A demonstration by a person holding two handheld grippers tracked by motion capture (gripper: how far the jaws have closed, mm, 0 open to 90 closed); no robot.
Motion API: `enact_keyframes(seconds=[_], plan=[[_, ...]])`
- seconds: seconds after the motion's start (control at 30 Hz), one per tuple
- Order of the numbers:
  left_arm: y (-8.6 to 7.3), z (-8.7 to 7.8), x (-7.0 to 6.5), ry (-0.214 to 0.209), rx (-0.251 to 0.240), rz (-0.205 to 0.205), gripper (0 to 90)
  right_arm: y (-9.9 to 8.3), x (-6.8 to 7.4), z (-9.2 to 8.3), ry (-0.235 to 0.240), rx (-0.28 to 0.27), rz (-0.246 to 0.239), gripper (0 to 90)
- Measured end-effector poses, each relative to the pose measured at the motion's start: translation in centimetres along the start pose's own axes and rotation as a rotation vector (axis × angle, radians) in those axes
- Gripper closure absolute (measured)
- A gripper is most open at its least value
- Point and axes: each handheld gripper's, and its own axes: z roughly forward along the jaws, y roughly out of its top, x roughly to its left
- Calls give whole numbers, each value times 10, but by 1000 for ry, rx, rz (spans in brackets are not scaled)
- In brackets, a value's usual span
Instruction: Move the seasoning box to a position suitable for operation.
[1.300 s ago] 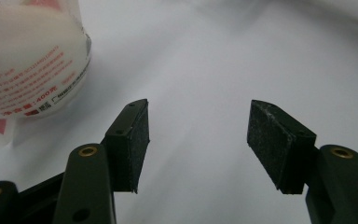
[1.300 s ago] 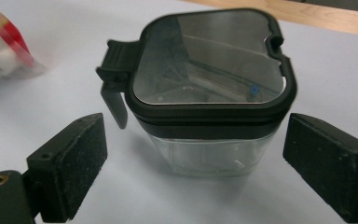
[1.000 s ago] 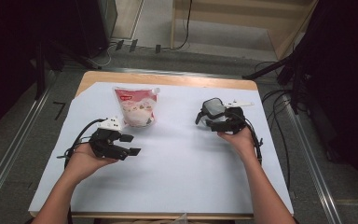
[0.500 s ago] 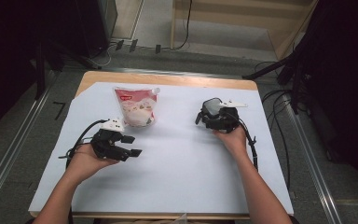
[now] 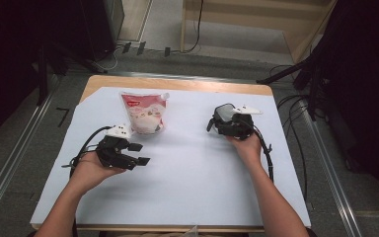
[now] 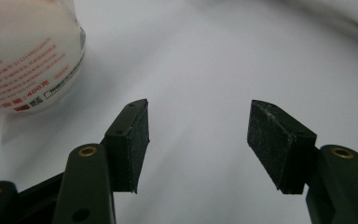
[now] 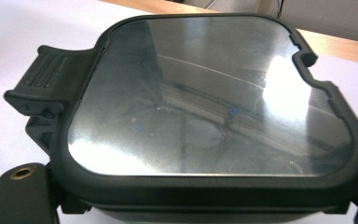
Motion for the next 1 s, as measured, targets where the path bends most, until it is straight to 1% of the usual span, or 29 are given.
enact_keyframes(seconds=[0.2, 0.23, 0.27, 0.33, 0.47, 0.5, 0.6, 0.63, 0.67, 0.7, 0.77, 0.8, 0.87, 0.9, 0.97, 1.0], plan=[[0, 1, -1, 2, 7, 5, 400, 1, 1, -1, -4, 0, -6, 154], [0, 1, 0, -9, 3, 3, 400, 1, 1, -1, -3, 1, 0, 154], [0, 1, 0, -9, 1, 1, 400, 1, 1, -1, -3, 1, 0, 154], [0, 1, 0, -11, 1, 1, 400, 2, 1, -1, 1, -1, 6, 154], [0, 1, 0, -11, -1, 0, 400, 3, 3, -3, 16, -8, 1, 154], [0, 2, 0, -11, -1, 0, 400, 5, 4, -5, 17, -12, 12, 154], [1, 2, 0, -9, -1, 1, 400, 7, 4, -7, 22, -17, 16, 154], [2, 3, 0, -6, -6, -8, 397, 9, 6, -10, 25, -23, 11, 154], [2, 3, 0, -6, -6, -8, 396, 9, 6, -10, 25, -23, 11, 154], [2, 3, 1, -12, -10, -17, 396, 10, 7, -12, 28, -27, 7, 154], [4, 3, 1, -8, -19, -36, 395, 12, 12, -16, 38, -35, -13, 154], [4, 3, 1, -9, -19, -34, 395, 12, 12, -16, 38, -35, -13, 154], [4, 4, 2, -16, -20, -32, 398, 14, 16, -19, 50, -34, -20, 154], [4, 4, 2, -26, -22, -42, 397, 14, 18, -20, 60, -33, -22, 154], [5, 5, 3, -29, -19, -58, 395, 15, 22, -22, 75, -31, -25, 154], [6, 5, 3, -38, -23, -69, 393, 15, 24, -23, 83, -25, -28, 154]])
